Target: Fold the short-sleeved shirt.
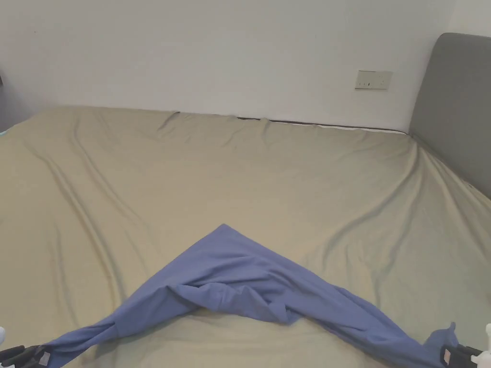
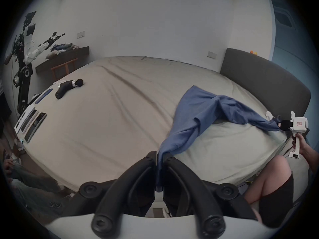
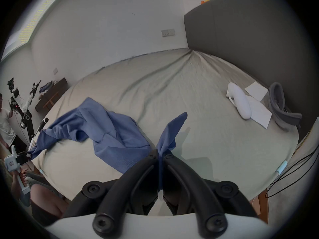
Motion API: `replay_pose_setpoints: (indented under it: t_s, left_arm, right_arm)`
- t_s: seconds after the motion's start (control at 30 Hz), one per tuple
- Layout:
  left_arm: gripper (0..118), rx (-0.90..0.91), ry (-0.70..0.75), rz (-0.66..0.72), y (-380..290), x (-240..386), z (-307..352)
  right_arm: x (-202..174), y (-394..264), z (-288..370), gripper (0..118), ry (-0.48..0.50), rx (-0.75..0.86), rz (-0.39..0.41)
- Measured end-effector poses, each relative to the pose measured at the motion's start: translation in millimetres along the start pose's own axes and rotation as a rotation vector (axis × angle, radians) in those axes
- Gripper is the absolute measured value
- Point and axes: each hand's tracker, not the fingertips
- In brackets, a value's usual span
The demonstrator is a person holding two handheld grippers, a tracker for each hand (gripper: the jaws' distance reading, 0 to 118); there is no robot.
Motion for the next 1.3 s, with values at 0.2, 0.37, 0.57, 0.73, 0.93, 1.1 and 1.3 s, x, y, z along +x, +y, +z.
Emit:
replay_pose_setpoints:
  t_s: [0.2, 0.37, 0.57, 0.73, 0.93, 1.1, 1.3]
  left_arm:
    - [116, -0.019, 0.051, 0.153, 4, -13, -1]
    - [118, 0.107, -0.099, 0.253, 16, -20, 43]
    - [118, 0.247, -0.125, 0.138, 31, 25, 120]
    - [0, 0.311, -0.057, 0.107, 23, 60, 135]
    - [0, 0.231, -0.121, 0.042, 4, 69, 116]
    - [0, 0.217, -0.115, 0.042, 0, 66, 111]
    - [0, 0.203, -0.130, 0.057, -4, 61, 105]
  right_arm:
    - [11, -5, -12, 118, -0.039, -0.043, -0.023]
    - [13, 32, 39, 117, -0.044, -0.006, -0.088]
    - [-46, 13, 134, 117, 0.025, 0.227, 0.015]
    - [-71, -6, 155, 2, 0.012, 0.330, 0.082]
    - [-64, -26, 139, 2, 0.045, 0.293, 0.130]
    - [-54, -19, 154, 2, 0.033, 0.269, 0.079]
    - [-12, -7, 129, 38, -0.028, 0.117, 0.090]
